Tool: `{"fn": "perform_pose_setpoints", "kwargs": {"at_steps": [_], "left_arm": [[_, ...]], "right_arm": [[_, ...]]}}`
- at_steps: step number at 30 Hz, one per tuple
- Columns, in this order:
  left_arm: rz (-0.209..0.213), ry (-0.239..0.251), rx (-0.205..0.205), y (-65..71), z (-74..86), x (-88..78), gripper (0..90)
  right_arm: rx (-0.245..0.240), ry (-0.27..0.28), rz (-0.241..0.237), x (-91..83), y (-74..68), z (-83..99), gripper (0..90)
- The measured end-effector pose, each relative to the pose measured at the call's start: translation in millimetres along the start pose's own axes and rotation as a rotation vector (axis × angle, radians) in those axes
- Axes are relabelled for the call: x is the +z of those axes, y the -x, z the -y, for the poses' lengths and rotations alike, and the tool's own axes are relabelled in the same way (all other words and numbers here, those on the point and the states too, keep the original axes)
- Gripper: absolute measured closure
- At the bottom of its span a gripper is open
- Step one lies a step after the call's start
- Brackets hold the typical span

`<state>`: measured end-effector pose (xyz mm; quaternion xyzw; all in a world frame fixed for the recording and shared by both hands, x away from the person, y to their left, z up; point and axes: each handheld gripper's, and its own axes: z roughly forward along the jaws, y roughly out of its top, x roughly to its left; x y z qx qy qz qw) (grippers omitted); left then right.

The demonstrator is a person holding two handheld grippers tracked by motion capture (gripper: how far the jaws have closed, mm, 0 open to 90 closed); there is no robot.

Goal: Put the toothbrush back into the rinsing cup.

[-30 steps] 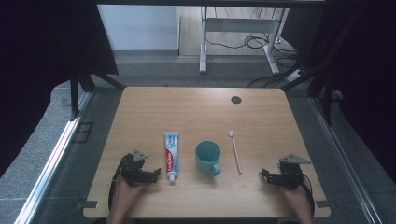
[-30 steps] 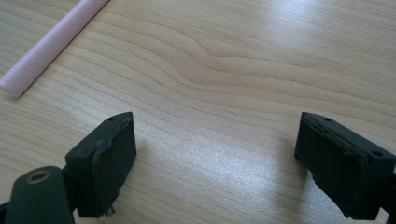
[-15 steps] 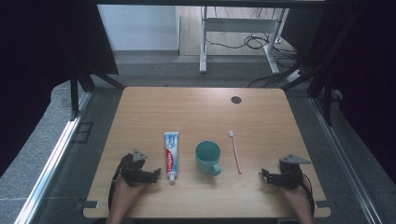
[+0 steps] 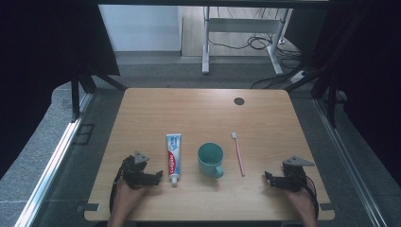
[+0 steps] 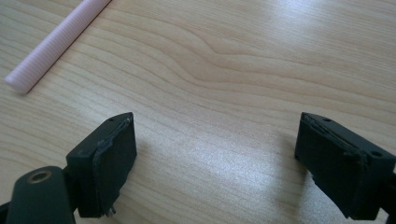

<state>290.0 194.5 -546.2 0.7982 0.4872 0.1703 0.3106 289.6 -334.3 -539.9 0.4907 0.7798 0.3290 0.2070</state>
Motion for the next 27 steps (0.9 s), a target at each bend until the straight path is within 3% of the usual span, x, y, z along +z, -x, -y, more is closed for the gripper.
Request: {"fn": "perform_pose_setpoints", "kwargs": {"at_steps": [13,27], "left_arm": [[0.0,0.0,0.0,0.0,0.0,0.0,0.0],[0.0,0.0,0.0,0.1,0.0,0.0,0.0]], "right_arm": [[0.012,0.013,-0.014,-7.3,0.7,-4.9,12.5],[-0.031,0.021,-0.047,-9.9,-2.6,-11.3,9.9]]}}
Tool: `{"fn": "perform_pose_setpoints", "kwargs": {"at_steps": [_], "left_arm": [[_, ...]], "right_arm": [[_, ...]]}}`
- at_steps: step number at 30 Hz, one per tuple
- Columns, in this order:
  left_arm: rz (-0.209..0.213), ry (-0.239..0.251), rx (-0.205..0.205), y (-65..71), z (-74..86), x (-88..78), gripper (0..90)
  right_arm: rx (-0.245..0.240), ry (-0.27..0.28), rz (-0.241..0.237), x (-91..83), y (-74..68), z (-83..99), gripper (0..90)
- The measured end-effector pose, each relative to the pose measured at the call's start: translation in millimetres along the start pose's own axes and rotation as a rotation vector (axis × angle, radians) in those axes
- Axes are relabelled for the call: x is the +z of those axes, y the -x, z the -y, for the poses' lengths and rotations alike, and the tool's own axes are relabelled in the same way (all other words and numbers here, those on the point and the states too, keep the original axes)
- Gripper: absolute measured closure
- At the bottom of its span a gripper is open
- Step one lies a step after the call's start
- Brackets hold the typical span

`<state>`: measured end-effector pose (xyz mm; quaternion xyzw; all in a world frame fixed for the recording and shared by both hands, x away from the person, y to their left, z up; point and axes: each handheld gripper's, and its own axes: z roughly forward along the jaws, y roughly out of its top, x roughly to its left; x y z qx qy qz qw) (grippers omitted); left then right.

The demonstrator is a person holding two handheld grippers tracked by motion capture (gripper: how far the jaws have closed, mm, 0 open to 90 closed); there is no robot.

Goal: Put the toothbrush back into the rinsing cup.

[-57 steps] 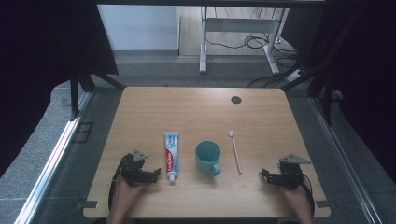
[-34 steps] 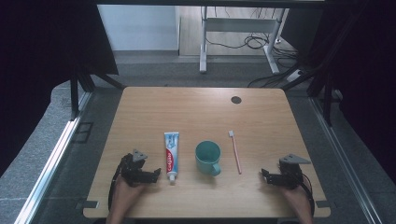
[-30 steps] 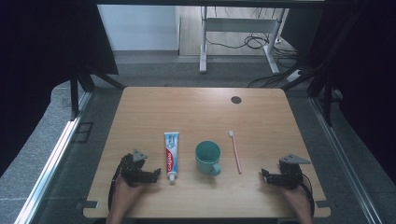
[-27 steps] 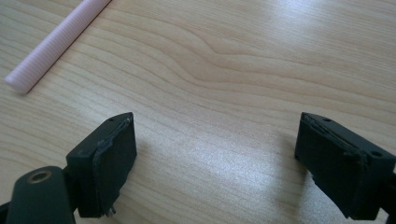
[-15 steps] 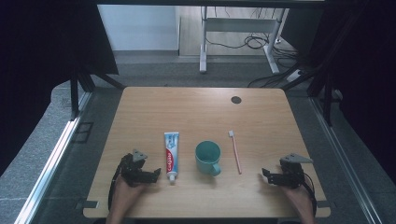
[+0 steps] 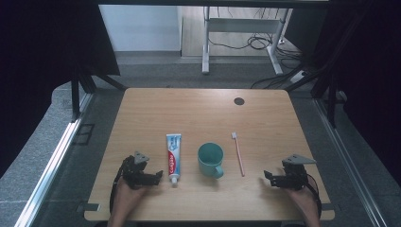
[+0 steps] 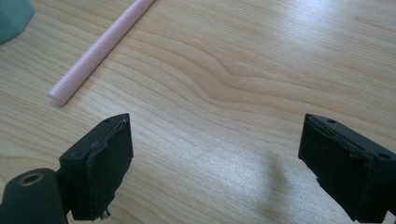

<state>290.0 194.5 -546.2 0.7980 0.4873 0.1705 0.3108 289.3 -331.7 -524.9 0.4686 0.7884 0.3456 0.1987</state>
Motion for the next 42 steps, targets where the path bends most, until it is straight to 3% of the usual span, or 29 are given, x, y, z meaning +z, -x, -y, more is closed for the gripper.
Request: {"fn": "perform_pose_setpoints", "kwargs": {"at_steps": [13,18,24,27,34,35,36,37,38,42], "left_arm": [[0.0,0.0,0.0,0.0,0.0,0.0,0.0],[-0.001,0.0,-0.001,0.1,0.1,0.0,0.0],[-0.001,0.0,-0.001,0.1,0.1,0.0,0.0],[-0.001,0.0,0.0,0.1,0.1,0.0,0.0],[-0.001,0.001,-0.001,0.1,0.1,0.0,0.0],[-0.001,0.001,-0.001,0.1,0.1,0.0,0.0],[-0.001,0.001,-0.001,0.1,0.1,0.0,0.0],[0.0,0.0,0.0,0.1,0.1,0.0,0.0],[0.0,0.0,0.0,0.1,0.1,0.0,0.0],[-0.001,0.0,0.0,0.1,0.1,0.0,0.0]], "right_arm": [[-0.033,-0.028,-0.046,2.0,-8.3,-9.5,5.7],[-0.029,-0.028,-0.056,2.0,-9.7,-12.8,9.0],[-0.022,-0.022,-0.063,2.8,-10.9,-18.1,20.6],[-0.023,-0.019,-0.087,4.2,-11.6,-21.7,31.0],[-0.03,-0.04,-0.127,8.1,-12.5,-27.1,46.1],[-0.041,-0.051,-0.133,10.5,-14.3,-29.3,52.4],[-0.041,-0.051,-0.133,10.5,-14.3,-29.3,52.4],[-0.052,-0.053,-0.142,12.2,-16.1,-31.4,58.6],[-0.052,-0.053,-0.142,12.2,-16.1,-31.4,58.6],[-0.088,-0.052,-0.157,15.1,-20.6,-39.6,72.6]]}}
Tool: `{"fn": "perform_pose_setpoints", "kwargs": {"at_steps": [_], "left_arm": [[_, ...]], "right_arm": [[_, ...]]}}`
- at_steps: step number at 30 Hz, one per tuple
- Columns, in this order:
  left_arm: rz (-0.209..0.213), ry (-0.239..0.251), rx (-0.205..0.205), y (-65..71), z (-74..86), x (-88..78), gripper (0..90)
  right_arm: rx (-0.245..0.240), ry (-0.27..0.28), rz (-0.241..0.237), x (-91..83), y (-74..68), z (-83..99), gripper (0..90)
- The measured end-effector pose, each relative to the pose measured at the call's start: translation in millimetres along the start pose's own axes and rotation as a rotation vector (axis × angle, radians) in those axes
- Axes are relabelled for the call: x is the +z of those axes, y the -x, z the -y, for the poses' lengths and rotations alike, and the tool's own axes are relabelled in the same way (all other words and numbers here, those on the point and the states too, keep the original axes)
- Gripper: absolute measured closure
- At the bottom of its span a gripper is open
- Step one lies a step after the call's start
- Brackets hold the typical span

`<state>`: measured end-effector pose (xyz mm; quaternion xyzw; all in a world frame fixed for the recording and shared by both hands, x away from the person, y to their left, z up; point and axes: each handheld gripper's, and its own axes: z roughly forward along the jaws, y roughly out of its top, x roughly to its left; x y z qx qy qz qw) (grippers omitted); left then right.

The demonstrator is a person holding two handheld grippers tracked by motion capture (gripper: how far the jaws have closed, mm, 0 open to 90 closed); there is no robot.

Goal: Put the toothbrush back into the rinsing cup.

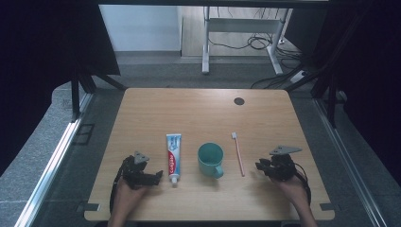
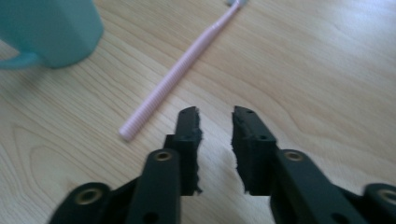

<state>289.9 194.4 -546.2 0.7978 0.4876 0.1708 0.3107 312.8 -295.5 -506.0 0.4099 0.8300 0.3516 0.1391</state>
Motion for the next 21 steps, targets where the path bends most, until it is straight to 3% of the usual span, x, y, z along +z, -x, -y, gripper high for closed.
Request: {"fn": "perform_pose_setpoints", "kwargs": {"at_steps": [2,5,7,12,21], "left_arm": [[0.0,0.0,0.0,0.0,0.0,0.0,0.0],[0.0,0.0,0.0,0.0,0.0,0.0,0.0],[0.0,0.0,0.0,0.0,0.0,0.0,0.0],[0.0,0.0,0.0,0.0,0.0,0.0,0.0],[0.0,0.0,0.0,0.0,0.0,0.0,0.0]], "right_arm": [[-0.002,0.007,-0.008,0.4,-0.7,-1.8,75.0],[-0.01,0.017,-0.055,1.9,-3.0,-9.0,86.9],[-0.011,0.016,-0.065,2.6,-3.5,-10.1,88.7],[-0.023,0.001,-0.12,11.3,-11.0,-19.2,89.5],[-0.057,-0.022,-0.152,26.8,-27.0,-32.0,89.4]]}}
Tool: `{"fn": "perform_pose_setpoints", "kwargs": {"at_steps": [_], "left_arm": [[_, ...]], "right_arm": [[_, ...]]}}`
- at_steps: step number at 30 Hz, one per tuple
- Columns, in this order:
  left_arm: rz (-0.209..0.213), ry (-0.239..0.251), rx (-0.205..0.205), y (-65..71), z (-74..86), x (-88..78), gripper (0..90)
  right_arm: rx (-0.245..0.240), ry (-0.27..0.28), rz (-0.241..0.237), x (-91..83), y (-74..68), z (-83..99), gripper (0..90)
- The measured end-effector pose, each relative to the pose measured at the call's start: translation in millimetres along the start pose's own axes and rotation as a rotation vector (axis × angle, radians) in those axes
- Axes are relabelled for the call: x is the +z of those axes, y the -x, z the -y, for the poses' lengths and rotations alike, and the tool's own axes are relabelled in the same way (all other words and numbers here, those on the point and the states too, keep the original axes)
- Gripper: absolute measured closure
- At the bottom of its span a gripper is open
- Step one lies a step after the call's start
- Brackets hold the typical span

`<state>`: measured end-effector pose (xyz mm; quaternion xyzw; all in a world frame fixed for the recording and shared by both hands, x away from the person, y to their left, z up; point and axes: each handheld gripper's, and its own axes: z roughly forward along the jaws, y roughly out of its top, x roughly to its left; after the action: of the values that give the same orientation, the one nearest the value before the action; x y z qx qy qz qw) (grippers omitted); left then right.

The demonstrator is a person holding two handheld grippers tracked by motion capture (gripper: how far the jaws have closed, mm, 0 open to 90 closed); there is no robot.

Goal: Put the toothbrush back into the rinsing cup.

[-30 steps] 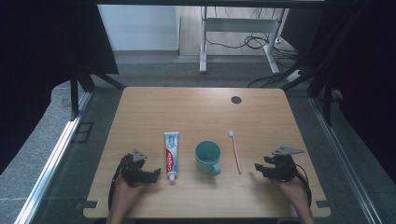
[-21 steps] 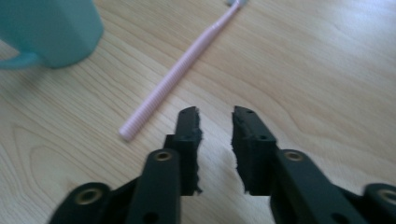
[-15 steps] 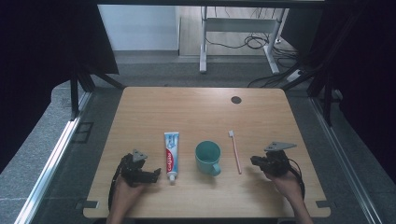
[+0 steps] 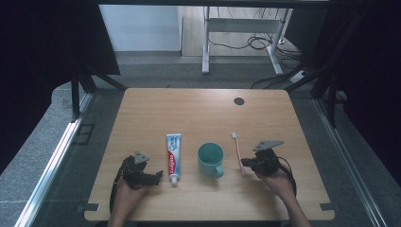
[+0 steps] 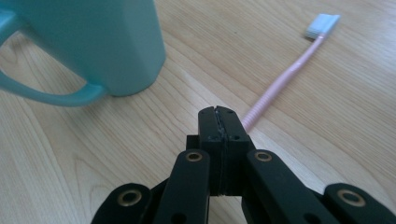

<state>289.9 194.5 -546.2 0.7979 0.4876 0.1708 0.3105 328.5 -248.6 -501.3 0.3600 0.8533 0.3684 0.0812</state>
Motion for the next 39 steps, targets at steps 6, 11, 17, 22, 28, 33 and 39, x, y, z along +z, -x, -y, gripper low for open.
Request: {"fn": "perform_pose_setpoints", "kwargs": {"at_steps": [6,11,17,22,28,33,39], "left_arm": [[0.0,0.0,0.0,0.0,0.0,0.0,0.0],[0.0,0.0,0.0,0.0,0.0,0.0,0.0],[0.0,0.0,0.0,0.0,0.0,0.0,0.0],[0.0,0.0,0.0,0.0,0.0,0.0,0.0],[0.0,0.0,0.0,0.0,0.0,0.0,0.0],[0.0,0.0,0.0,0.0,0.0,0.0,0.0],[0.0,0.0,0.0,0.0,0.0,0.0,0.0]], "right_arm": [[-0.005,-0.024,-0.017,13.4,-2.8,-2.8,89.3],[0.002,-0.04,-0.023,22.3,-4.5,-1.4,89.4],[0.011,-0.058,-0.013,24.8,-1.0,4.7,89.3],[0.022,-0.064,0.008,20.6,4.2,11.8,89.3],[0.039,-0.062,0.036,11.1,12.8,19.7,89.2],[0.048,-0.064,0.058,2.2,20.5,25.5,89.2],[0.066,-0.064,0.083,-6.2,29.5,31.7,89.2]]}}
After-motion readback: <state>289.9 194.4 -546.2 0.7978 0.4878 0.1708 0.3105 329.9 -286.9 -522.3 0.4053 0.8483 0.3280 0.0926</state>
